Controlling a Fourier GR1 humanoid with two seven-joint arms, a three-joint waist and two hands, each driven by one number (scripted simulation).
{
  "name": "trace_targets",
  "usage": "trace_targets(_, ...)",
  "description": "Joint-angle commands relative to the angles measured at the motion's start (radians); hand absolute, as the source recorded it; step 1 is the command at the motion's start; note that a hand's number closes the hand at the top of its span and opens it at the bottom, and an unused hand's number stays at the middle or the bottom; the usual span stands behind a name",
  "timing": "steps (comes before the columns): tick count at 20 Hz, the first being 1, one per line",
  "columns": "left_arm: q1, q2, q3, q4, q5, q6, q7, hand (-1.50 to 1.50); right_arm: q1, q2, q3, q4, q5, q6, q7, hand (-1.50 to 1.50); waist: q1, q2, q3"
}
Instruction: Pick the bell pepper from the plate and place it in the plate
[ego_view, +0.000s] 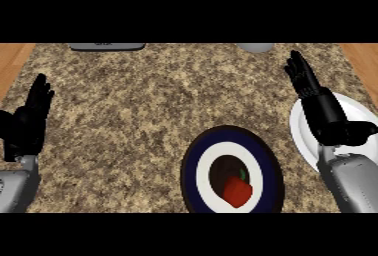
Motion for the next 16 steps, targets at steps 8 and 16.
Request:
trace_targets(8, 0.190, -0.153, -0.071, 0.047, 0.112, -0.068, 0.105, 0.00, 0.317, -0.182, -0.234, -0.062, 0.332, -0.420, 0.207, 1.50, -0.133, -0.022, -0.007)
trace_targets(16, 0.239, -0.224, -0.162, 0.008, 0.098, -0.091, 0.109, 0.00, 0.747, 0.139, -0.152, -0.527, 0.451, -0.736, 0.076, -1.50, -0.053, -0.021, 0.007)
